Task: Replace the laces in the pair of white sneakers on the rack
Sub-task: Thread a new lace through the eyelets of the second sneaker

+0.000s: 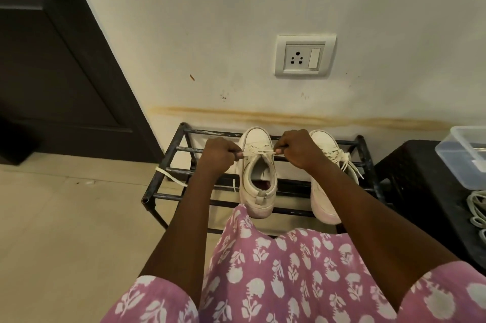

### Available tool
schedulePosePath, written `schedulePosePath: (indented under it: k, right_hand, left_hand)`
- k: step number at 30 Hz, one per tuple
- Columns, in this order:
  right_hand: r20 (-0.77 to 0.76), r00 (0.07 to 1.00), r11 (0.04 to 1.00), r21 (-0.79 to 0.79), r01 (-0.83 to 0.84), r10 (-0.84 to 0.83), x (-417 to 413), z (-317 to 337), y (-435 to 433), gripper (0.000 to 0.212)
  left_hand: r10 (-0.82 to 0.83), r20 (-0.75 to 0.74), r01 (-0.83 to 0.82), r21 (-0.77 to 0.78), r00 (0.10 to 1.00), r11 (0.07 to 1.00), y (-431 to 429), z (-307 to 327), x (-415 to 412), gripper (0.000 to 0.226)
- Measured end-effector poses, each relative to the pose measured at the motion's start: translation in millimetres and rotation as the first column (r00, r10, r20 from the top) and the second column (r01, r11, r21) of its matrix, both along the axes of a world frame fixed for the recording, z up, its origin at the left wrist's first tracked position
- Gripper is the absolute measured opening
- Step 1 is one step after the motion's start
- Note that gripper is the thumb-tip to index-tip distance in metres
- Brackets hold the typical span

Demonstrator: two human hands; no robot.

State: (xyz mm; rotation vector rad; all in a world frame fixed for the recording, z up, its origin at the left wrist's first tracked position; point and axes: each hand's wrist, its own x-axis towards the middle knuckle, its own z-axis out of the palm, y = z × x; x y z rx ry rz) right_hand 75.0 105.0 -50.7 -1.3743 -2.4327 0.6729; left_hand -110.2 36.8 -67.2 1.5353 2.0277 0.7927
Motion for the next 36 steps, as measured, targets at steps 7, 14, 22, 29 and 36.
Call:
schedulePosePath:
  k: [7,14,22,29,36]
  right_hand:
    - [0.066,0.998,1.000,0.023,0.020,-0.021,-5,-12,-8,0.019]
    - [-0.003,0.991,0.949,-0.290,0.124,-0.130,39,21,4,0.029]
    - [0.047,0.860,0.858,-0.067,0.510,-0.508,85,41,13,0.033]
    - [0.314,0.753,0.814,0.287,0.506,-0.579,69,60,-7,0.021]
    - [0.079,0.991,0.987,-0.113,0.114,-0.106,0,31,-25,0.024]
  left_hand:
    - [0.102,0.103,-0.098,-0.042,0.990,0.994,-6,-14,-5,0.012]
    - [0.070,0.102,-0.060,-0.095,0.992,0.994,-6,-17,-8,0.012]
    - [0.116,0.124,-0.105,-0.096,0.985,0.990,-9,-17,5,0.013]
    - [0.058,0.098,-0.048,-0.099,0.993,0.994,-12,-5,7,0.017]
    - [-0.043,0.141,0.055,-0.079,0.989,0.995,-8,0,15,0.026]
